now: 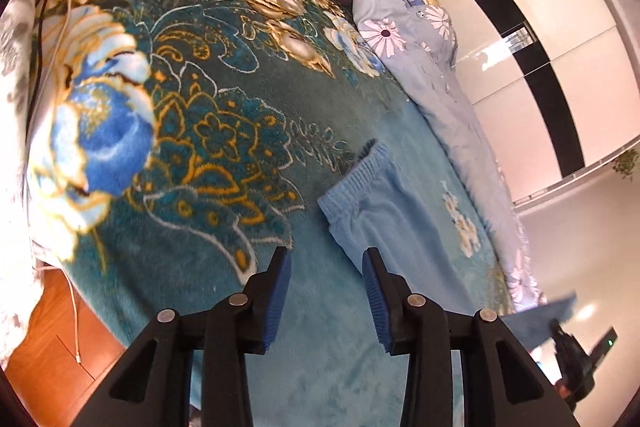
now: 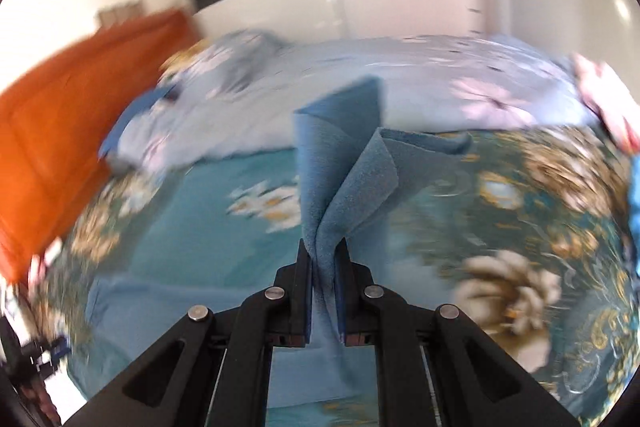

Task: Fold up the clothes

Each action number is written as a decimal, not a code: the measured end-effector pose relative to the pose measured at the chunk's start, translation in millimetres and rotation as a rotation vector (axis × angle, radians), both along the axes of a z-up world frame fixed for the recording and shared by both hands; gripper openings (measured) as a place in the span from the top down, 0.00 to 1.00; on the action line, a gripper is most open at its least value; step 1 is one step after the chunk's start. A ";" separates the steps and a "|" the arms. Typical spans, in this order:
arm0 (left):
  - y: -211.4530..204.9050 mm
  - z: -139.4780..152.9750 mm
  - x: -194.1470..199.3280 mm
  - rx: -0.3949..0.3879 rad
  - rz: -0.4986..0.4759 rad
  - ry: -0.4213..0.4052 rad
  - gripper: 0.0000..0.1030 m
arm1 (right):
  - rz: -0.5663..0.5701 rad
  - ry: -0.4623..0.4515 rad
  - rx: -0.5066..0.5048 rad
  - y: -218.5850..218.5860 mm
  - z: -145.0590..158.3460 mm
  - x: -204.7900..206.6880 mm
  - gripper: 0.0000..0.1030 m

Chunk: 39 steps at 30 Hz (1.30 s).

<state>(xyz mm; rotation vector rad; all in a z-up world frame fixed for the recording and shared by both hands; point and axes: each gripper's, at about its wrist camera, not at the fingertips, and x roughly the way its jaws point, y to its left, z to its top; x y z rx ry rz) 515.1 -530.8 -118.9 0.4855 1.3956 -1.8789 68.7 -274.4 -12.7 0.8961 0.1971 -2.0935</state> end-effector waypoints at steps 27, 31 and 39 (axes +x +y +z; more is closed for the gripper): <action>11.6 -16.3 -13.4 0.068 -0.119 0.010 0.55 | 0.373 -0.006 0.251 -75.5 -94.7 132.4 0.63; 14.6 -18.0 -22.8 0.075 -0.145 0.009 0.55 | 0.413 -0.020 0.281 -89.8 -101.6 134.6 0.56; 10.9 -24.6 -11.5 0.093 -0.108 -0.012 0.54 | 0.463 0.091 0.381 -125.5 -123.0 149.1 0.54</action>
